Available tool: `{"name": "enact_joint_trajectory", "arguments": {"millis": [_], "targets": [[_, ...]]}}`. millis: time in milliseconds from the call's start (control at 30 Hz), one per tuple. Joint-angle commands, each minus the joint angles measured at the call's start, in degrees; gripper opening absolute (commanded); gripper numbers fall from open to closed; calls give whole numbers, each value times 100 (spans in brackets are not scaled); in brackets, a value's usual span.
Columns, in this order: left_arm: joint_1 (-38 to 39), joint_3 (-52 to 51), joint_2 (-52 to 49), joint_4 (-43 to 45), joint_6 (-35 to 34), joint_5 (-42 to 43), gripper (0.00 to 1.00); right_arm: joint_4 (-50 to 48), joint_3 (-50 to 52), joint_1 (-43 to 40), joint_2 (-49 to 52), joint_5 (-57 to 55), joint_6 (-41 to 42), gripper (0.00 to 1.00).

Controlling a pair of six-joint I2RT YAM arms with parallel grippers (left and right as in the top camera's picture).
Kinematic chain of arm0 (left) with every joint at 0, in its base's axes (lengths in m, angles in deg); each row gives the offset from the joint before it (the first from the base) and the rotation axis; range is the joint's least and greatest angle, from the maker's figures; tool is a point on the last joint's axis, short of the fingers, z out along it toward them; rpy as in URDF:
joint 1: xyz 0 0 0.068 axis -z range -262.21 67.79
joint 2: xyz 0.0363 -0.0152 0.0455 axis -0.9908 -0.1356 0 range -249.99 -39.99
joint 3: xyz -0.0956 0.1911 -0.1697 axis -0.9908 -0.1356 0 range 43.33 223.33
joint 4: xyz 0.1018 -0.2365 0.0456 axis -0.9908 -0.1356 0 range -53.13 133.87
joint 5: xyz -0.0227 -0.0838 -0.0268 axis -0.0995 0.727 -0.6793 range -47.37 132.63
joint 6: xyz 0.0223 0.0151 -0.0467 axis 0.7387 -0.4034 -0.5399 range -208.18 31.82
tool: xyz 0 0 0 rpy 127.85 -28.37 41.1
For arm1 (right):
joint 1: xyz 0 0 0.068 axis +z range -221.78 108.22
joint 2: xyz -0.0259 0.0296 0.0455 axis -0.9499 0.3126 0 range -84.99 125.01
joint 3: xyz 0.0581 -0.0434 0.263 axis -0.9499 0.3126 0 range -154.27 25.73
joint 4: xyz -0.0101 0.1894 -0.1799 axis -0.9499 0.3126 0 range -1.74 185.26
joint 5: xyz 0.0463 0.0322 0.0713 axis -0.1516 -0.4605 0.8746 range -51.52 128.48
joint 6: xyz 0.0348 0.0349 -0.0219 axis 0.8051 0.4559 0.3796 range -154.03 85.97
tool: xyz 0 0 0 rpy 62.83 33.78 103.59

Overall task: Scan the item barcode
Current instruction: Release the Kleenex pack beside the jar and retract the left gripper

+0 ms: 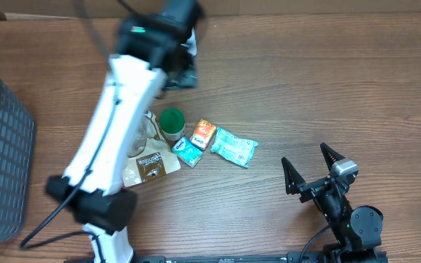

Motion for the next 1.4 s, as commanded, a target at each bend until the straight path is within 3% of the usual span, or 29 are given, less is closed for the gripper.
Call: {"name": "enact_joint_trajectory", "arguments": {"millis": [0, 167, 233, 367, 667, 733, 1367], "targets": [[-634, 205, 435, -125, 664, 238, 76, -35, 59, -20, -57, -22, 42, 100], [-1604, 205, 538, -144, 1840, 1154, 76, -35, 59, -20, -57, -22, 42, 100], [-2072, 205, 531, -138, 2516, 1786, 76, -35, 59, -20, -57, -22, 42, 100], [-2798, 205, 531, -144, 3200, 2931, 77, -35, 59, -20, -57, -22, 42, 100], [-3486, 201, 527, -297, 3322, 3161, 79, -35, 59, -20, -57, -22, 42, 100], [-3484, 201, 527, -315, 3320, 3075, 99, -35, 59, -20, -57, -22, 42, 100], [-3480, 201, 527, -291, 3320, 3005, 100, -35, 59, -20, -57, -22, 39, 100]]}}
